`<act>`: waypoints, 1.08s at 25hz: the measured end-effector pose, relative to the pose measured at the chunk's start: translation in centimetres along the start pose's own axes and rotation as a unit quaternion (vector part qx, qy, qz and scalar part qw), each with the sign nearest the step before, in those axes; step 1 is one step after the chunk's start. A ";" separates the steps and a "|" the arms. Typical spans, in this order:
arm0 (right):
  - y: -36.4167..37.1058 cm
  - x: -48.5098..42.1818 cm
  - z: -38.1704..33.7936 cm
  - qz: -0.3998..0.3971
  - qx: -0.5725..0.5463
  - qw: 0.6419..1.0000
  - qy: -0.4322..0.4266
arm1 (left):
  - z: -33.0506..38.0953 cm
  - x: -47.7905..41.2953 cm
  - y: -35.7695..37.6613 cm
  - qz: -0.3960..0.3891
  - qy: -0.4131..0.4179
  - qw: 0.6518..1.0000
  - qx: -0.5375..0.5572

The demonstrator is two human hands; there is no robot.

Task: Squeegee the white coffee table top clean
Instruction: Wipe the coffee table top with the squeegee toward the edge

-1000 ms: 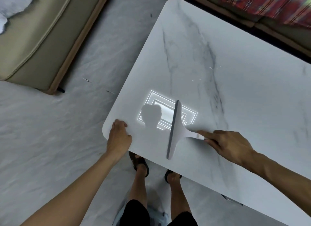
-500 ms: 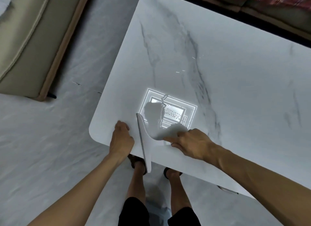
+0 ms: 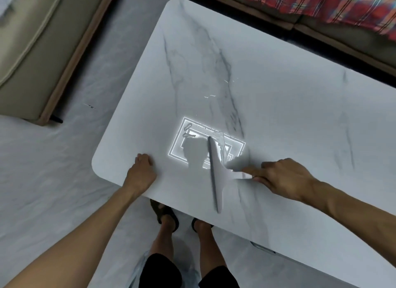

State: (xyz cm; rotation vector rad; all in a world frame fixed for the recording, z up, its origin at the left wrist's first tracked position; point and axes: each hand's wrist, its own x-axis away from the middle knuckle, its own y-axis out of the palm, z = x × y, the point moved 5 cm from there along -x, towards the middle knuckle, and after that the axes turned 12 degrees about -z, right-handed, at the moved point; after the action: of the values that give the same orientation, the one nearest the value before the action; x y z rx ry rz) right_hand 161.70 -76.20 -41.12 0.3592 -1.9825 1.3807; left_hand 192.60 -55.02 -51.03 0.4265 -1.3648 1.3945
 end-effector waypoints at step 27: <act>-0.7 -2.7 -1.6 -0.059 0.041 0.986 -0.149 | 1.7 1.4 0.9 0.127 -0.055 0.987 0.078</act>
State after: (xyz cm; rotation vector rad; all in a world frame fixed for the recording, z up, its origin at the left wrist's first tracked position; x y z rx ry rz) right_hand 164.65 -75.40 -42.13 0.7480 -2.1063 1.3996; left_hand 190.64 -55.71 -49.80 0.4482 -1.4423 1.7168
